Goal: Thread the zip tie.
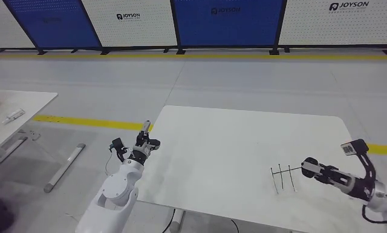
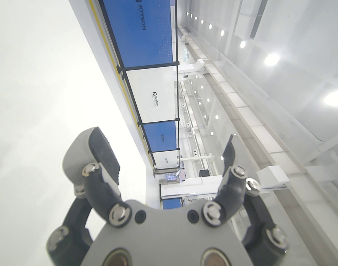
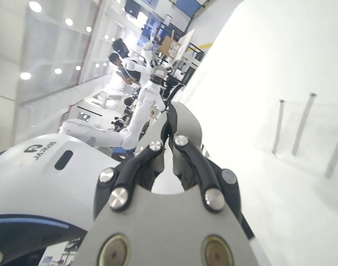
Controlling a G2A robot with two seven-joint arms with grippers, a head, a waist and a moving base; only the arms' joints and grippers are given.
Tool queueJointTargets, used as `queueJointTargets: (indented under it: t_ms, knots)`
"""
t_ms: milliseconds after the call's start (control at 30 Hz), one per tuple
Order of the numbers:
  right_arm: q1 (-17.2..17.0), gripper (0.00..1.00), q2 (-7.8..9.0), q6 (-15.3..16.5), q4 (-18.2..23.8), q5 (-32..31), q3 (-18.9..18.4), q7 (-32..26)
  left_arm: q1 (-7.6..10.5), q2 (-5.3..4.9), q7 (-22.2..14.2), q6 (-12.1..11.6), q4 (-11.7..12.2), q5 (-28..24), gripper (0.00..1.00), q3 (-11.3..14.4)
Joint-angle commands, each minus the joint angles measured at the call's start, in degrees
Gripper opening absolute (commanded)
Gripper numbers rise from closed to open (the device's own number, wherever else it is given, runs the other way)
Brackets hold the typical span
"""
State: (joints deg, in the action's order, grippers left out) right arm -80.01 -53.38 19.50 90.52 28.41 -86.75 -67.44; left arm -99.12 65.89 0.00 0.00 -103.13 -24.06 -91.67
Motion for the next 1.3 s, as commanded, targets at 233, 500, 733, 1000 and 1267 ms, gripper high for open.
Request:
queueJointTargets:
  t_ms: [233, 500, 733, 1000, 1267]
  knots:
    - [5.2, 0.00, -3.11, -0.5, 4.5, -14.6, 14.7, 22.7, 0.00, 0.00, 0.0, 0.0, 0.0, 0.0, 1.00, 0.0]
    - [6.3, 0.00, -3.64, -1.6, 3.4, -14.6, 17.5, 22.4, 0.00, 0.00, 0.0, 0.0, 0.0, 0.0, 1.00, 0.0]
    - [6.3, 0.00, -3.64, -1.6, 3.4, -14.6, 17.5, 22.4, 0.20, 0.04, -0.6, 0.3, -0.1, -0.5, 1.00, 0.3]
    - [6.3, 0.00, -3.64, -1.6, 3.4, -14.6, 17.5, 22.4, 1.03, 0.39, -5.1, 3.4, -4.9, 2.1, 1.00, 6.1]
    - [6.3, 0.00, -3.64, -1.6, 3.4, -14.6, 17.5, 22.4, 4.23, 0.86, -7.7, 8.1, -3.3, 3.3, 1.00, 12.0]
